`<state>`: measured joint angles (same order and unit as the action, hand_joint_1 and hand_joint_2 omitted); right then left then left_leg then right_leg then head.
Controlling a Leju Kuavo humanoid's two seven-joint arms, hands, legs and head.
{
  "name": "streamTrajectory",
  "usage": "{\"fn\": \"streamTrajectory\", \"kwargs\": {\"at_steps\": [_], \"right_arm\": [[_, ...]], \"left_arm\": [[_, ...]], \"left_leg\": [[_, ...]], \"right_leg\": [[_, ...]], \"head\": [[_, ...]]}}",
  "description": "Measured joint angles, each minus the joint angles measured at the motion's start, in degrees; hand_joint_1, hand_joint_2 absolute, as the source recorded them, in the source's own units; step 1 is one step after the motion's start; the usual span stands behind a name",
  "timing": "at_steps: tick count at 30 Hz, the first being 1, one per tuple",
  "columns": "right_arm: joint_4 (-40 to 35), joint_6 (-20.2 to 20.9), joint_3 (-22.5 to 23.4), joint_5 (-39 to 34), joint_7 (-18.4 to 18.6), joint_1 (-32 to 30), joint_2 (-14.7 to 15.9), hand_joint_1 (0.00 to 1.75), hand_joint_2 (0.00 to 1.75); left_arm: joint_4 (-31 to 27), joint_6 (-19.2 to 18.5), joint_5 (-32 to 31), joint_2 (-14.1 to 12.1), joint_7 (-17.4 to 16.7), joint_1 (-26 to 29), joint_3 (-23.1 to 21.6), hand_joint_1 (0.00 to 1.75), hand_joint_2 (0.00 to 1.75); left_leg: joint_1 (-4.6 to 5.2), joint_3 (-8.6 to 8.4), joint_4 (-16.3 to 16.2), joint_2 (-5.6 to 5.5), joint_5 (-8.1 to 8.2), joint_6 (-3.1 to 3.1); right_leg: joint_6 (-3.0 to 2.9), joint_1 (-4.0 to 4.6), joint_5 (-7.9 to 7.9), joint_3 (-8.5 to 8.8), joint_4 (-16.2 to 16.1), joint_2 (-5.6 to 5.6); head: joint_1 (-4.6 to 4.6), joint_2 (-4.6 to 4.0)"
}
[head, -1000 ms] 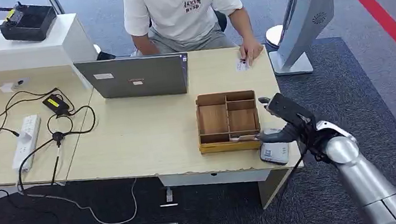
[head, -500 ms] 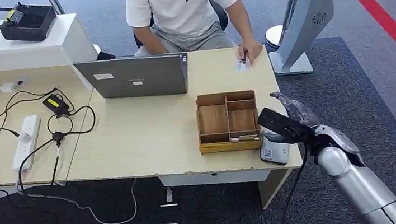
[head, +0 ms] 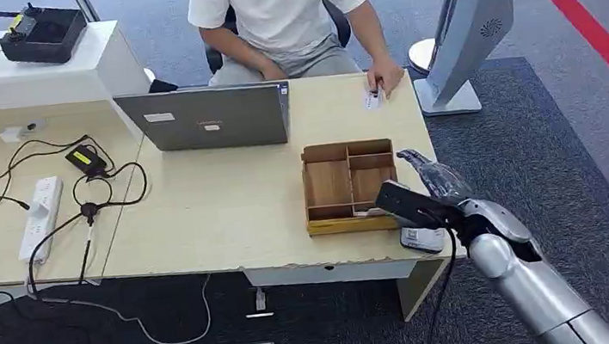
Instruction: Pass the card to the sensor for recognition and then transmit it.
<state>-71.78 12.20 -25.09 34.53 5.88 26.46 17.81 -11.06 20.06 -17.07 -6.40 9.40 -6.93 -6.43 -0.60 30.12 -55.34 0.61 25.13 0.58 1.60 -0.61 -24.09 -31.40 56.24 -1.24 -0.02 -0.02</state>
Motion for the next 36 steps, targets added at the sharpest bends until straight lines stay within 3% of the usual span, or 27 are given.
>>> {"fn": "streamTrajectory", "kwargs": {"at_steps": [8,12,19,26,36], "right_arm": [[0.2,4.6,-1.2,0.3,-0.6,0.4,-0.3,0.00,1.75],[0.2,4.9,-1.9,0.9,-0.6,0.6,-0.8,0.00,1.75],[1.0,2.3,-3.2,2.3,-0.6,0.5,-1.8,0.00,1.75],[2.5,-2.9,-4.5,5.9,-1.9,0.2,-3.4,0.00,1.75],[6.3,-4.9,-6.7,7.1,-3.4,0.2,-5.7,0.00,1.75]], "left_arm": [[0.0,0.1,0.6,0.0,0.4,0.0,0.0,0.00,0.00],[0.0,0.2,0.6,0.0,0.5,0.0,0.0,0.00,0.00],[0.0,0.2,-0.3,0.0,0.2,-0.1,0.0,0.00,0.00],[0.0,0.0,-1.0,0.0,-0.1,-0.3,0.0,0.00,0.00],[0.0,-0.1,-1.1,0.0,0.2,-0.3,0.0,0.00,0.00]], "left_leg": [[0.00,0.01,0.0,0.00,0.00,0.00],[0.00,0.01,0.0,0.00,0.00,0.00],[0.00,0.01,0.0,0.00,0.00,0.00],[0.00,0.01,0.0,0.00,0.00,0.00],[0.00,0.02,0.0,0.00,0.00,0.00]], "right_leg": [[0.00,0.00,0.00,0.00,0.0,0.00],[0.00,0.00,0.00,0.00,0.0,0.00],[0.00,0.00,0.00,-0.01,0.0,0.00],[0.00,0.00,0.00,-0.01,0.0,0.00],[0.00,0.00,0.00,-0.02,0.0,0.00]], "head": [[0.00,0.00],[0.00,0.00],[0.00,0.00],[0.00,0.00],[0.00,0.00]]}}
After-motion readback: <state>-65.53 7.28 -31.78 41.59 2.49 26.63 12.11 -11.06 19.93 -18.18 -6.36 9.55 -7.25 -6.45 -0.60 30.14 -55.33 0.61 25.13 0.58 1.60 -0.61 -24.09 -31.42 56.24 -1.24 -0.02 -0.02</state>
